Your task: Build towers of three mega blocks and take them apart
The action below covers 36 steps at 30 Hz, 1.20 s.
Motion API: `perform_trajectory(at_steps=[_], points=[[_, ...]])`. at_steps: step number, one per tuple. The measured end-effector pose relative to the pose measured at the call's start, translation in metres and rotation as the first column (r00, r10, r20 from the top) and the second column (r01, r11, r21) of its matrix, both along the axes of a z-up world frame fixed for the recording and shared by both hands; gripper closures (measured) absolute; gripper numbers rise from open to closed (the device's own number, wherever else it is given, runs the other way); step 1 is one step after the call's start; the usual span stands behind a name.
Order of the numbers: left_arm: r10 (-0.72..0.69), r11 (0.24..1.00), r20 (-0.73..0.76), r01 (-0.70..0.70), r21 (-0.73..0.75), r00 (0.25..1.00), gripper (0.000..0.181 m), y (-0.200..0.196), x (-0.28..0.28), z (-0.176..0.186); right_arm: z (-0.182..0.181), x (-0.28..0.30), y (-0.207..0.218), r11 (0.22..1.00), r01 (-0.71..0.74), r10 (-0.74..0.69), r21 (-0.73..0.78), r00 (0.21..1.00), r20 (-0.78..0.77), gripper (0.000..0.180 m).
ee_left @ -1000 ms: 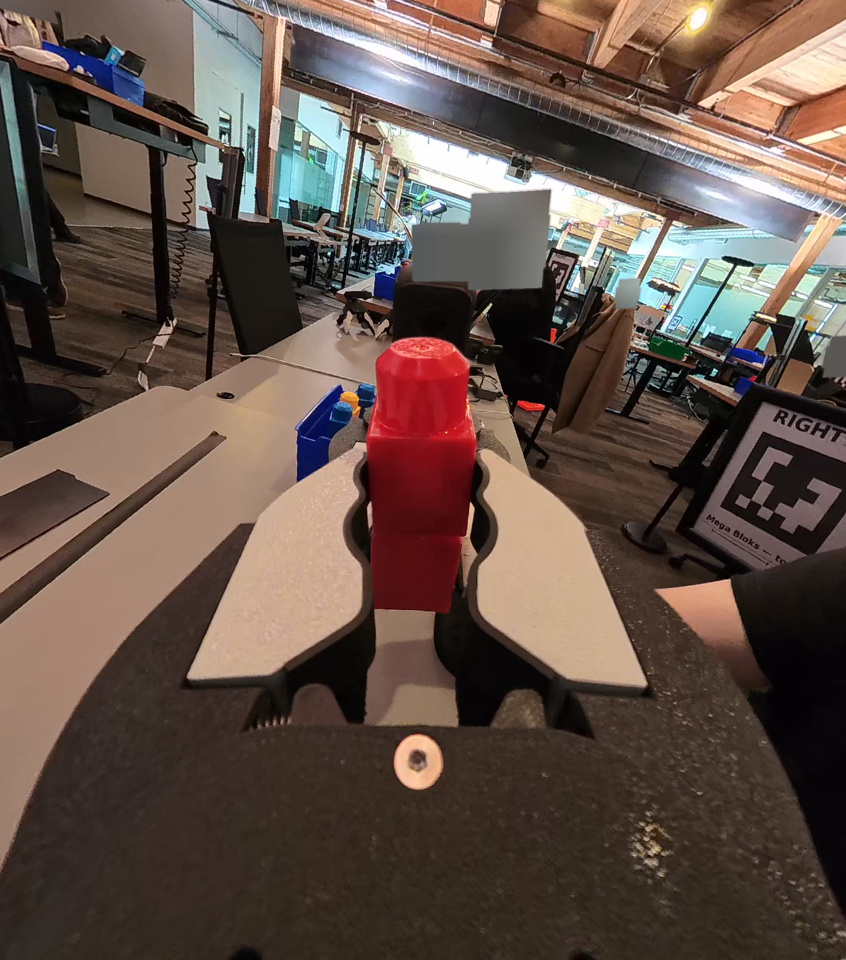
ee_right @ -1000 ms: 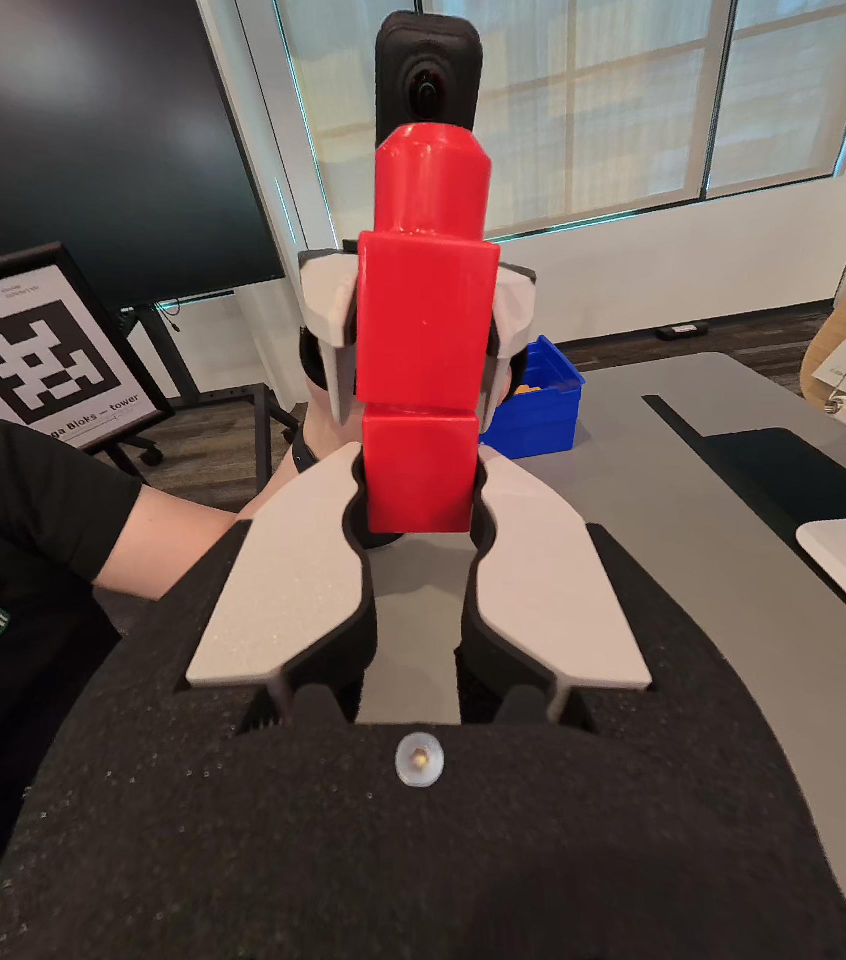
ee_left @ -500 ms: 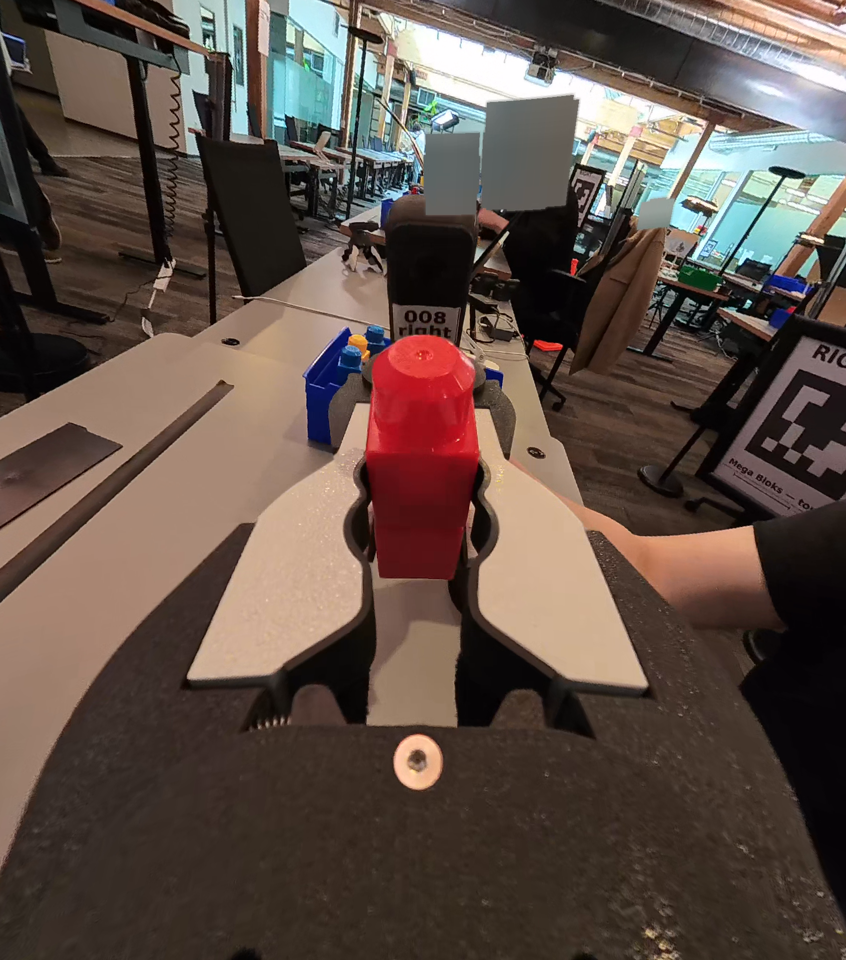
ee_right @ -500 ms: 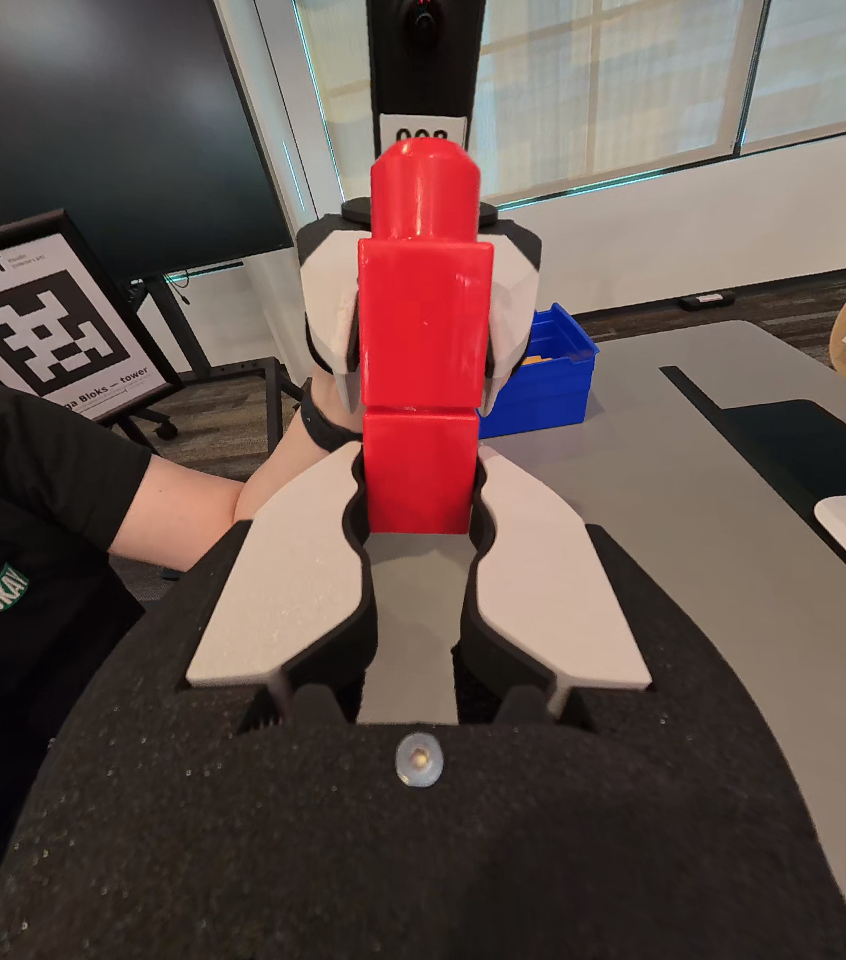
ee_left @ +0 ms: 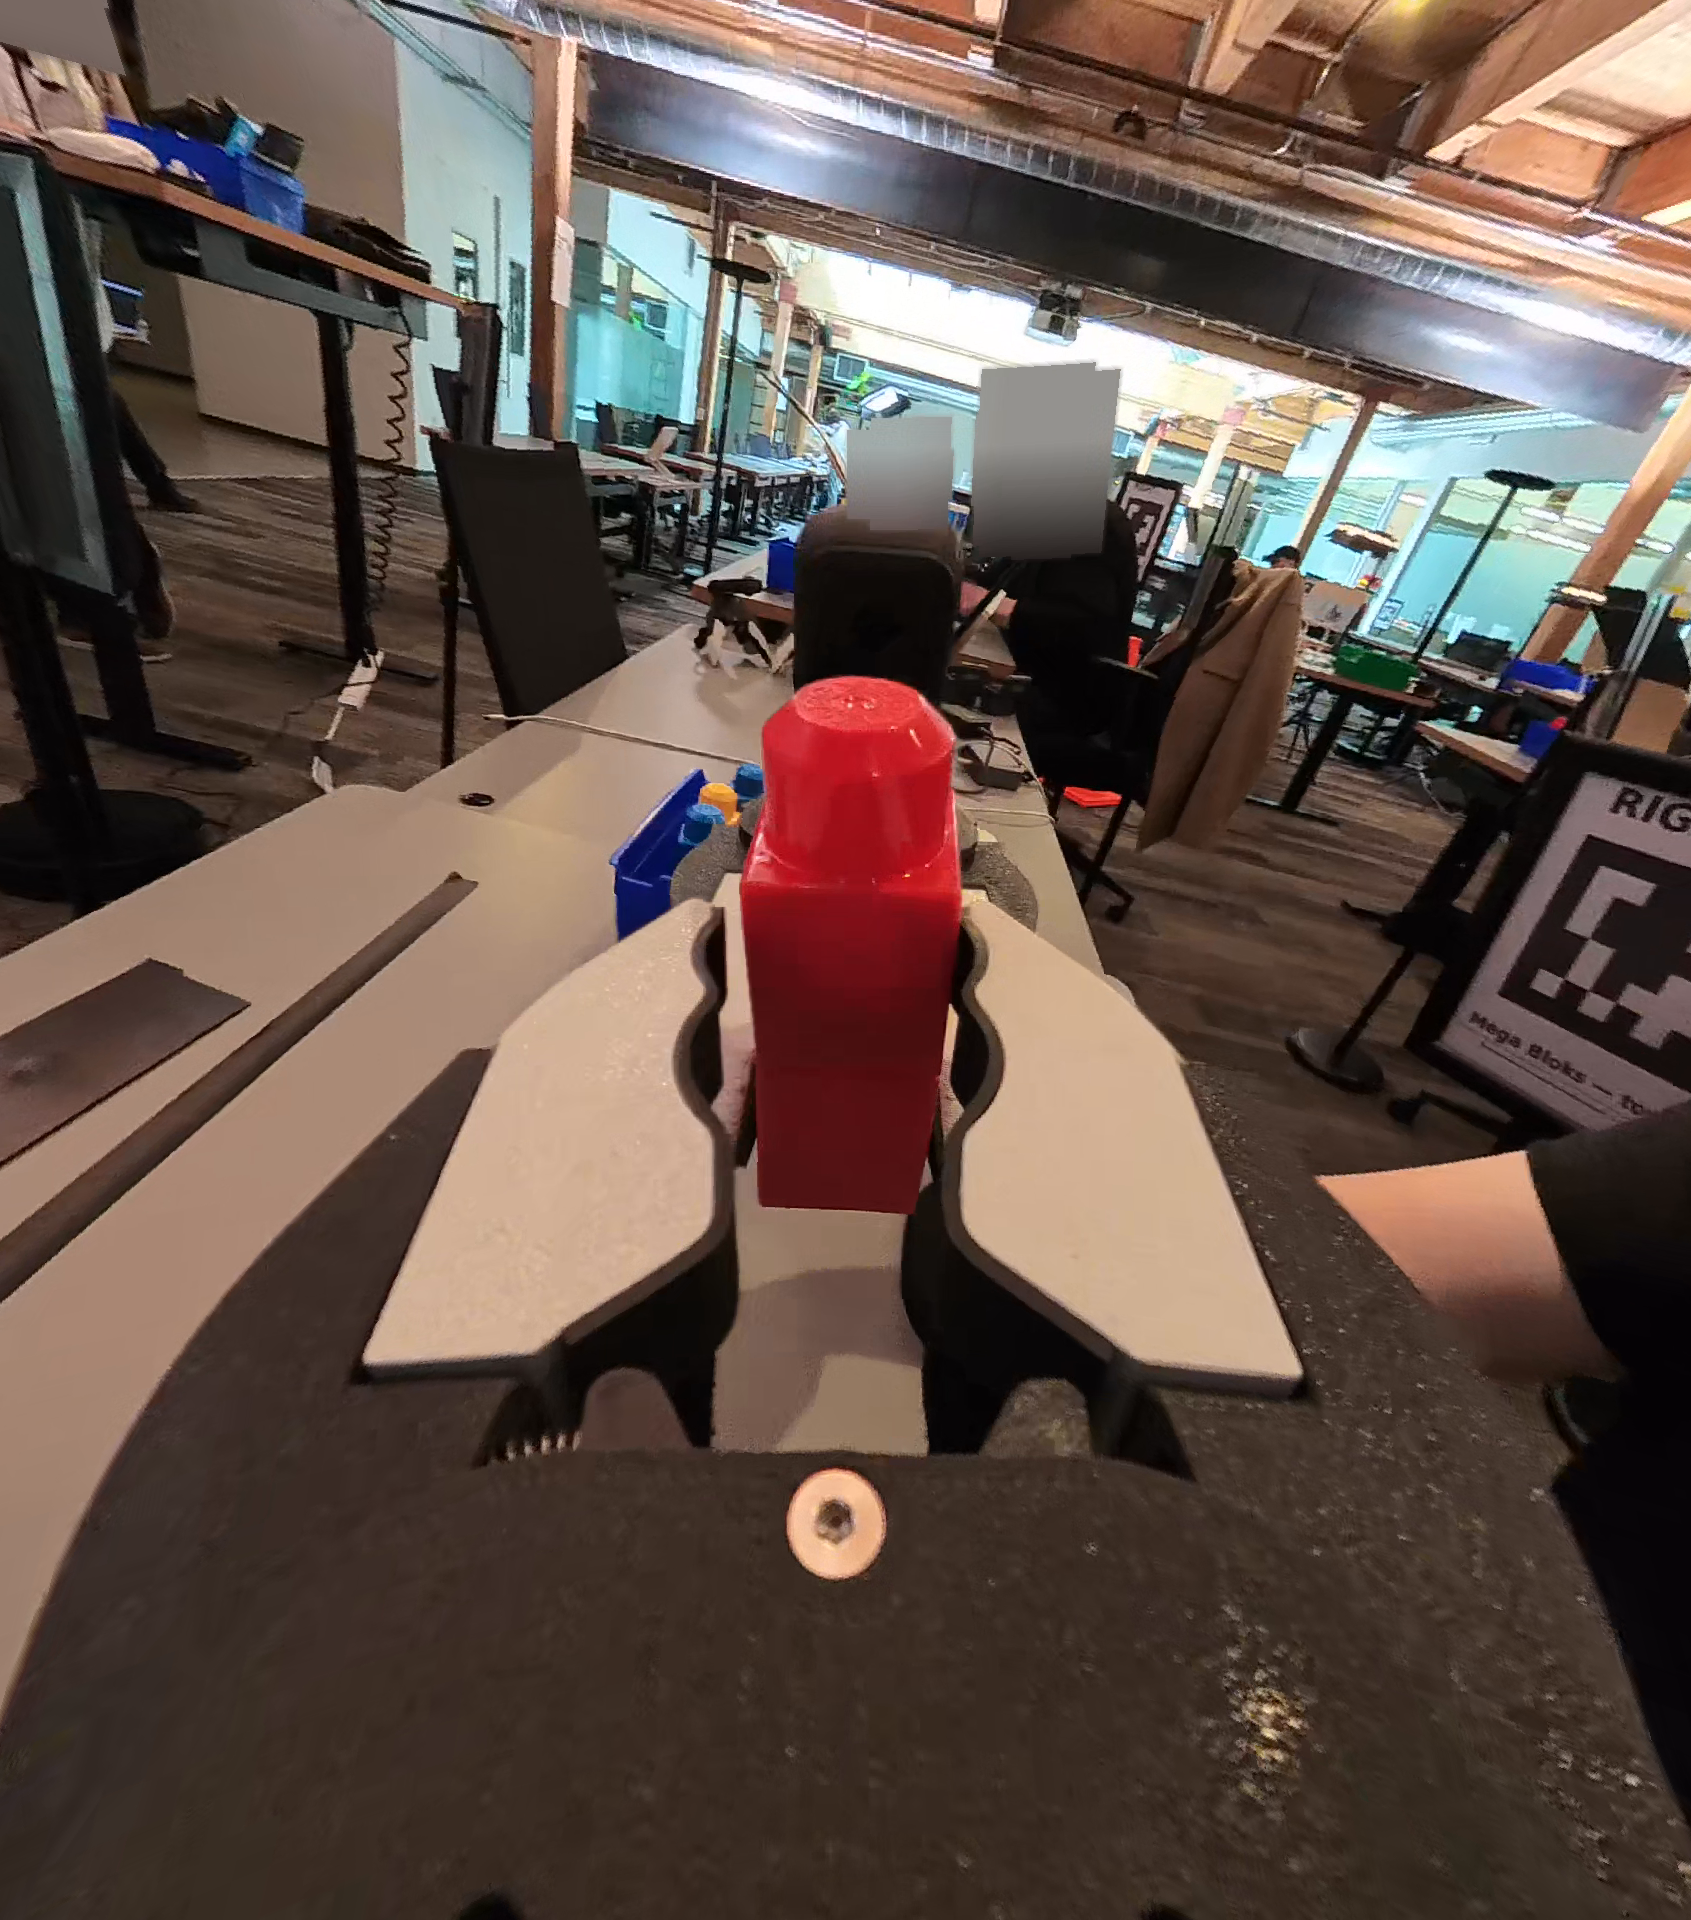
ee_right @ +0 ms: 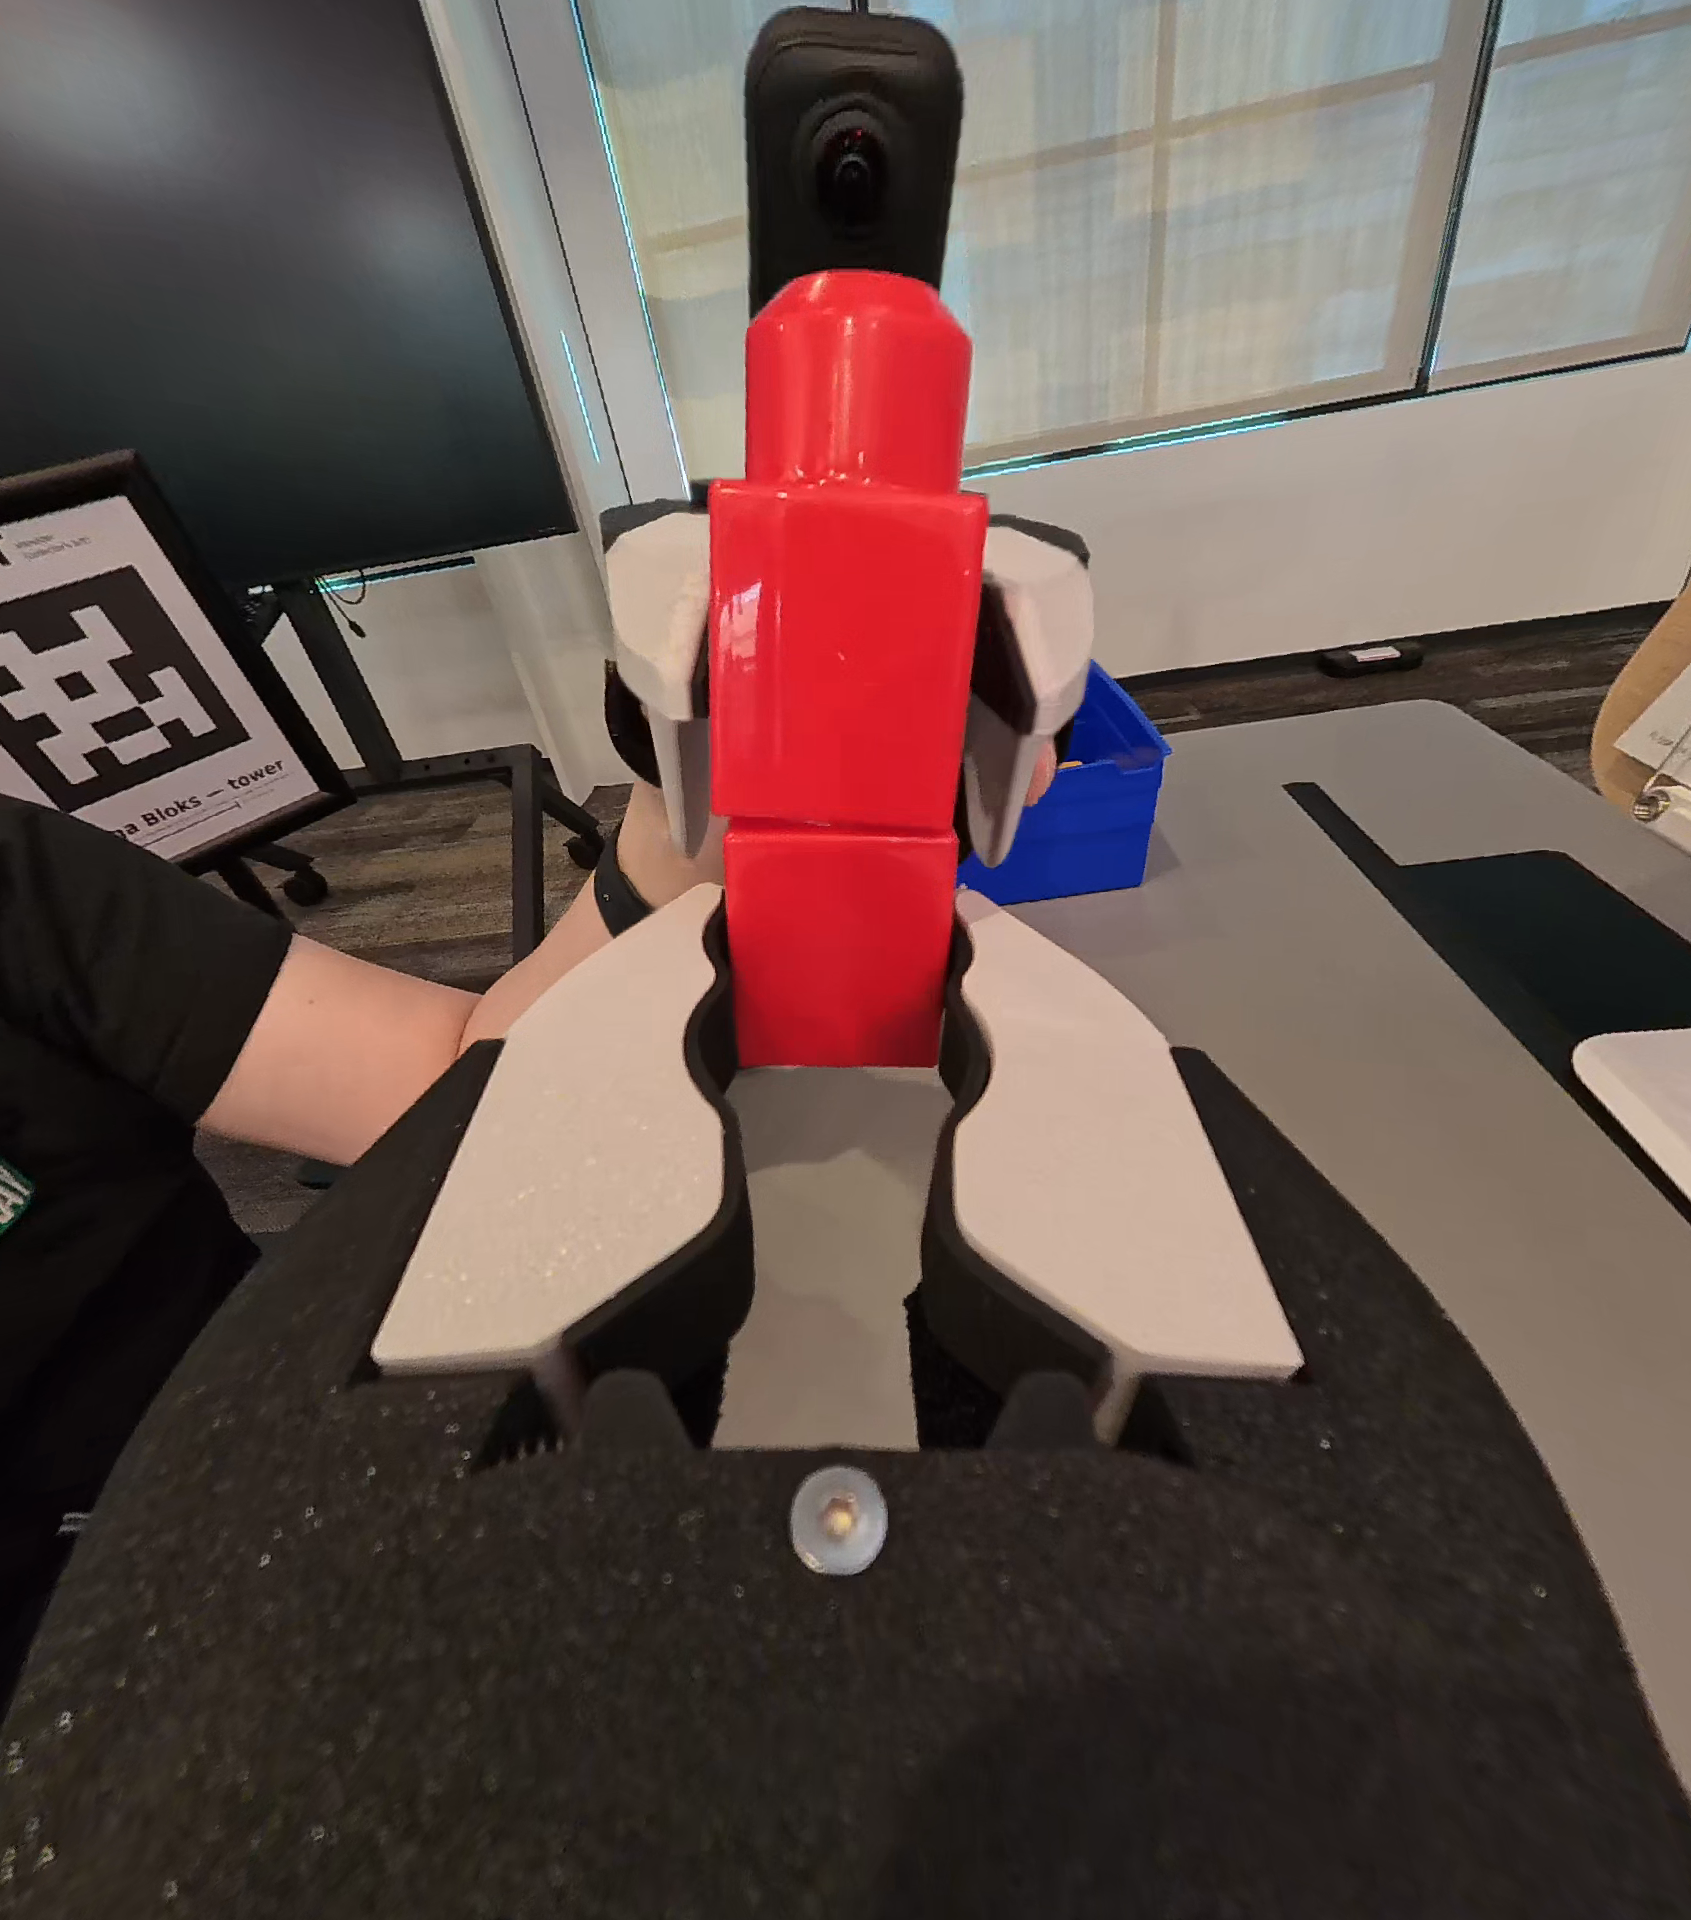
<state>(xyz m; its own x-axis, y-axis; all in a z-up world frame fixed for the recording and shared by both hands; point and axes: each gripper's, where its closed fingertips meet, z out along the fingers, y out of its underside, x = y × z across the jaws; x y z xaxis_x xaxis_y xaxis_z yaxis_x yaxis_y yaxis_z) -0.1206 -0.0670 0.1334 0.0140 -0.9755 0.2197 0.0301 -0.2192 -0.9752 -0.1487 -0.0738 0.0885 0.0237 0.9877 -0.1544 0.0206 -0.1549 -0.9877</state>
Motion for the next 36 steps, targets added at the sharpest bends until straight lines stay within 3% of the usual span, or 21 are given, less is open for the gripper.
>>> perform_trajectory(at_steps=[36], points=[[-0.019, 0.998, -0.053, 0.016, -0.058, 0.998, 0.144, 0.008, 0.005, -0.017, -0.014, -0.006, 0.008, 0.998, -0.004, 0.006, -0.068, 1.000, 0.027, 0.145]])
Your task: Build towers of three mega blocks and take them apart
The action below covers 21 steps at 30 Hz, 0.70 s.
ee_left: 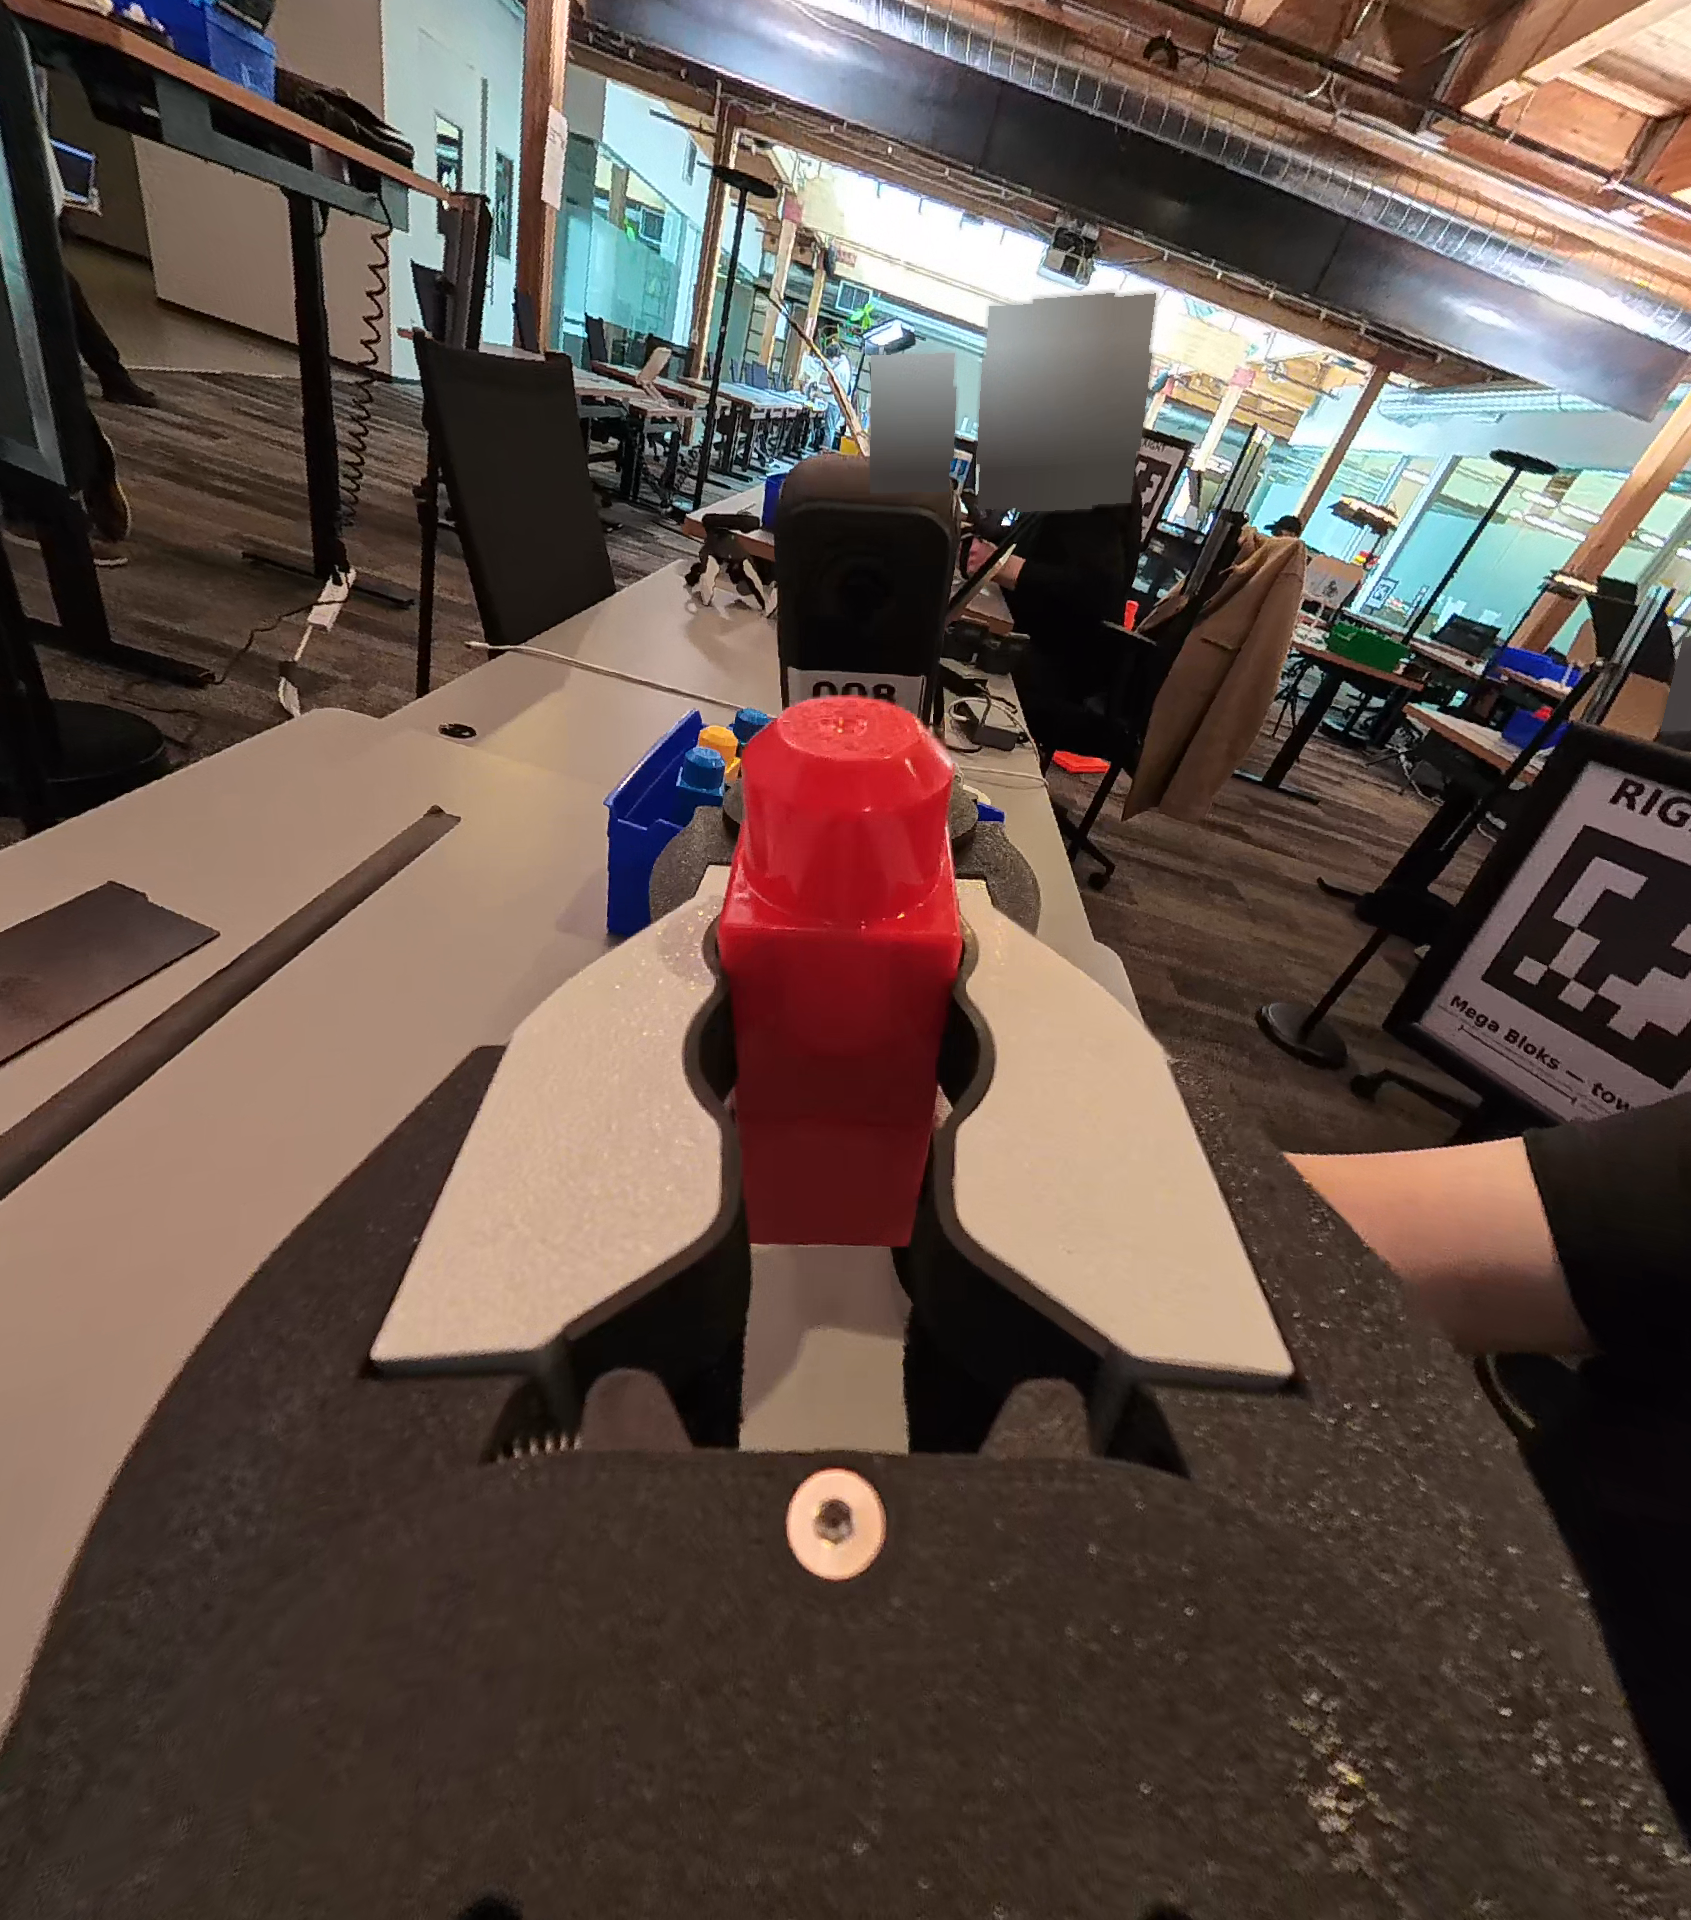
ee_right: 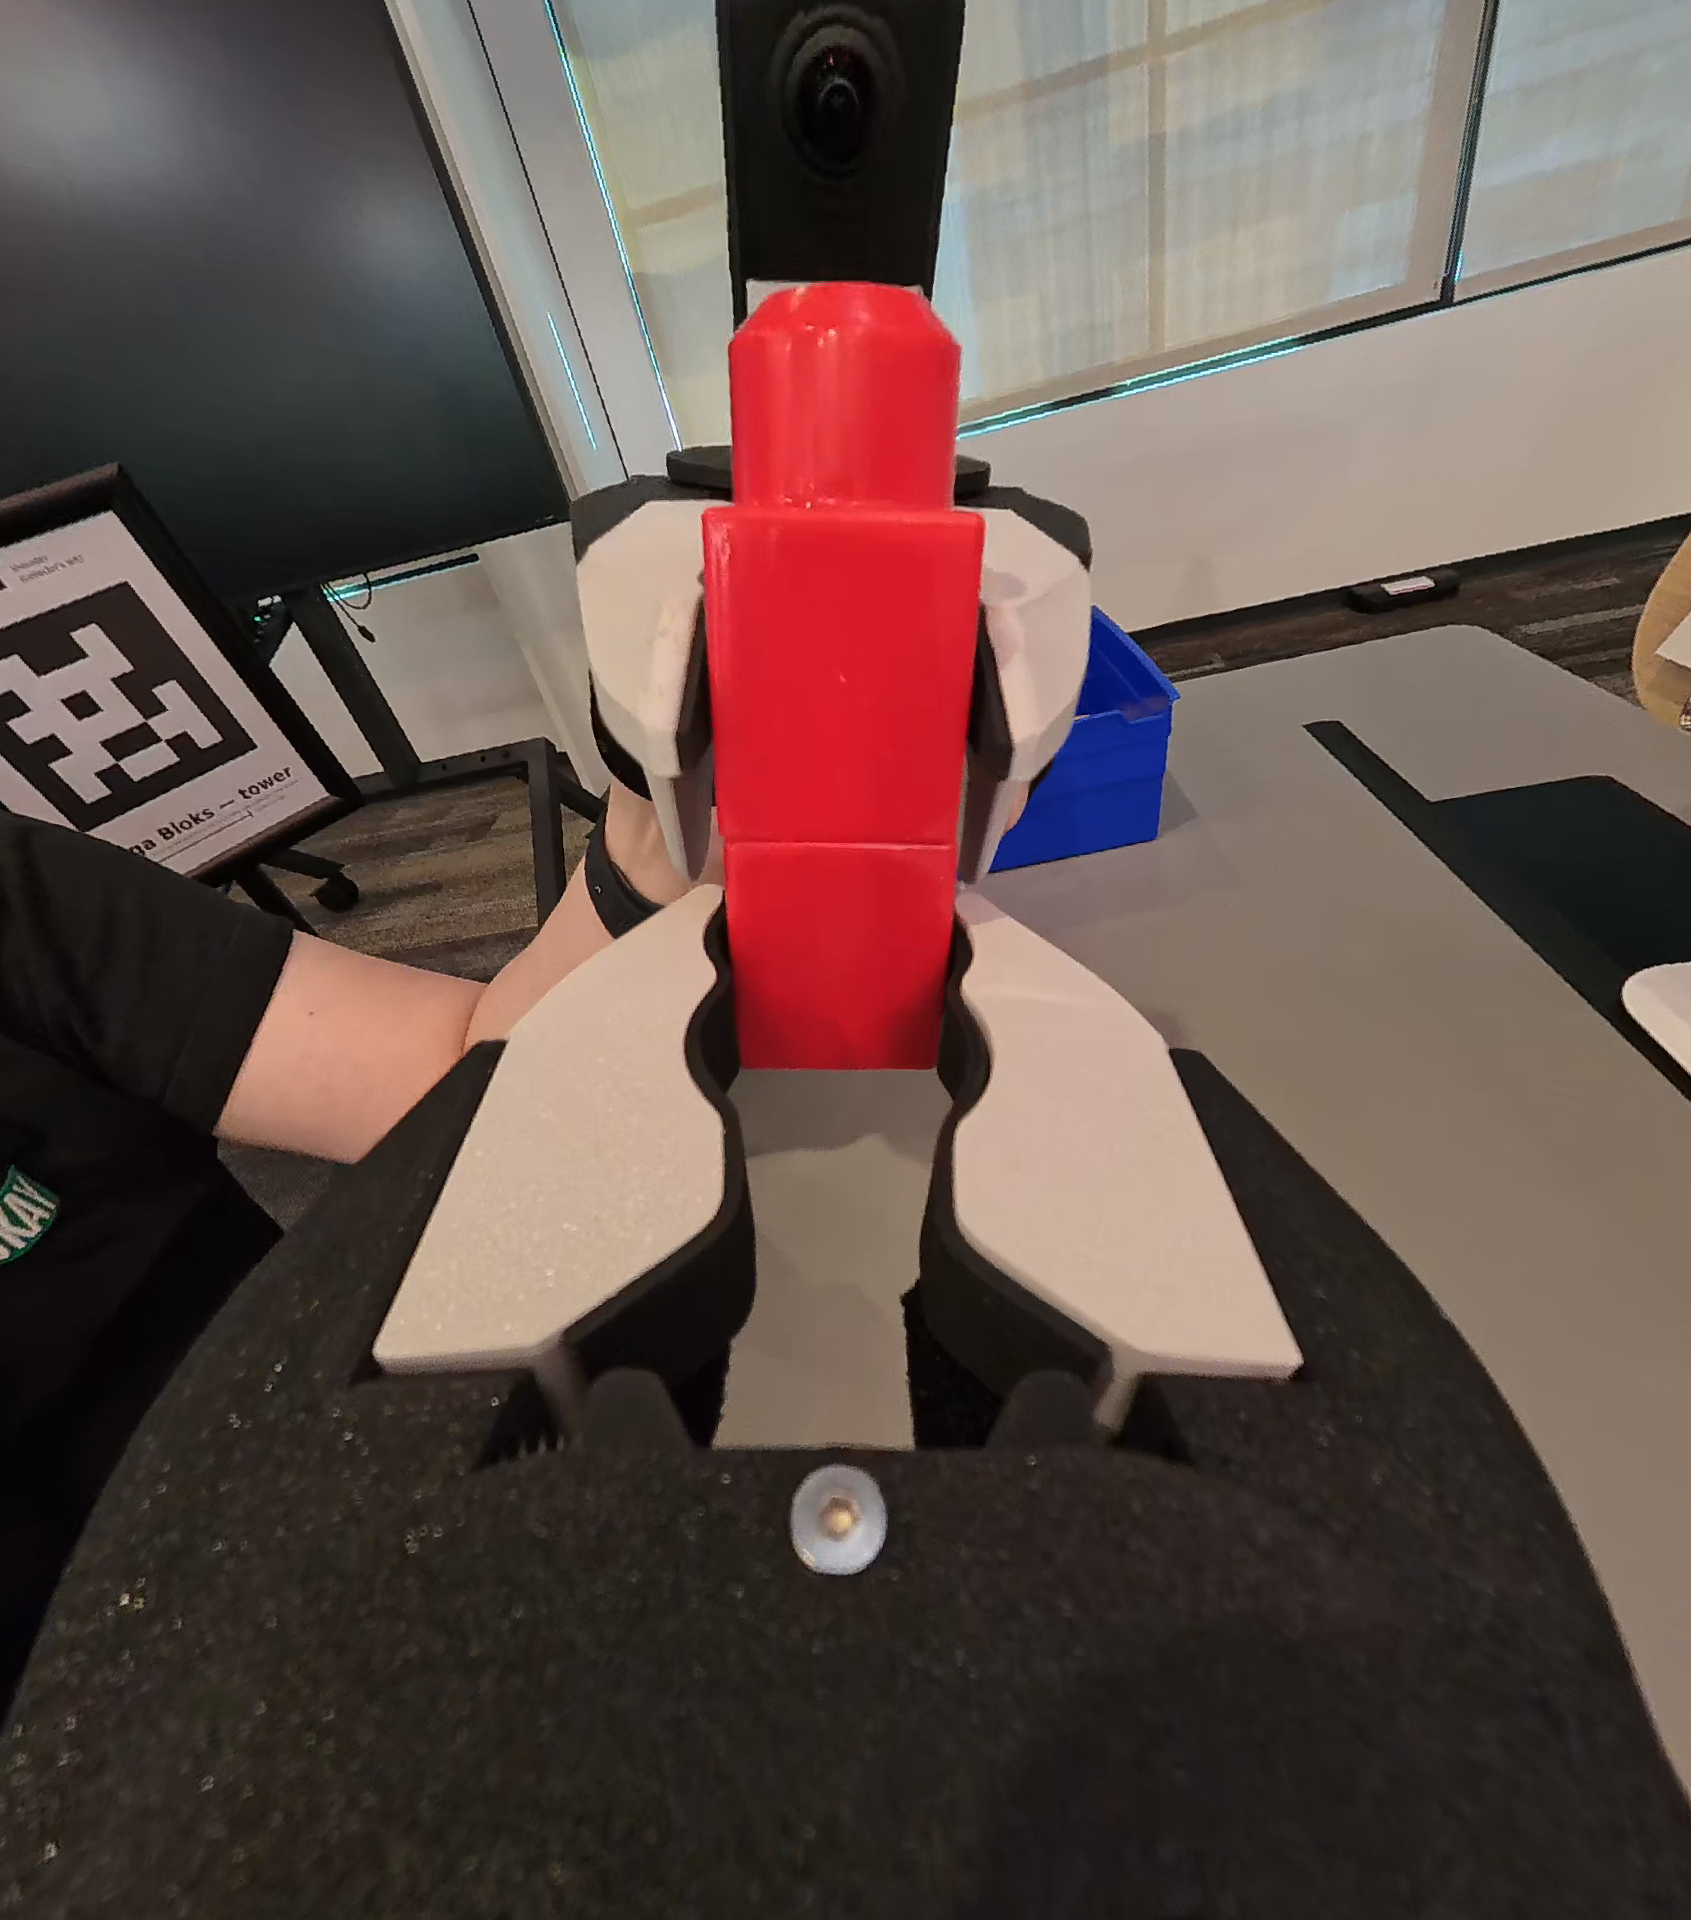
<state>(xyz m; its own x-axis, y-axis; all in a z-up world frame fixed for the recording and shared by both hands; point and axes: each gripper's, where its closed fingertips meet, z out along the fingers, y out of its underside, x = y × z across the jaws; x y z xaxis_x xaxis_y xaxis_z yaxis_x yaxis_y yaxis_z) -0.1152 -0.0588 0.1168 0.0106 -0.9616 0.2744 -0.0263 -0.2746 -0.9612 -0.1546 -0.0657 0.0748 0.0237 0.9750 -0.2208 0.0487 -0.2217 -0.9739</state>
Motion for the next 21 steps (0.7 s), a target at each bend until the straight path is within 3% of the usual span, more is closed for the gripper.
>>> perform_trajectory(at_steps=[7, 11, 13, 17, 21], points=[[-0.004, 1.000, 0.018, 0.004, -0.021, 1.000, 0.145, 0.003, 0.000, -0.001, -0.002, 0.000, 0.001, 1.000, -0.001, 0.001, -0.029, 1.000, 0.009, 0.145], [-0.071, 0.996, 0.057, 0.074, -0.051, 0.996, 0.145, -0.004, -0.005, 0.004, 0.001, -0.001, -0.006, 1.000, 0.011, -0.011, -0.004, 0.999, 0.052, 0.142], [-0.054, 0.997, 0.061, 0.057, -0.049, 0.997, 0.145, -0.001, -0.010, 0.005, 0.007, 0.003, -0.002, 0.996, 0.080, -0.083, 0.041, 0.995, 0.060, 0.131], [-0.066, 0.997, 0.062, 0.069, -0.040, 0.996, 0.145, -0.003, -0.014, 0.005, 0.013, 0.011, 0.001, 0.981, 0.167, -0.176, 0.095, 0.980, 0.094, 0.127], [-0.087, 0.996, 0.037, 0.088, -0.023, 0.996, 0.145, -0.009, -0.009, 0.002, 0.012, 0.002, -0.005, 0.988, 0.142, -0.149, 0.067, 0.982, 0.114, 0.127]])
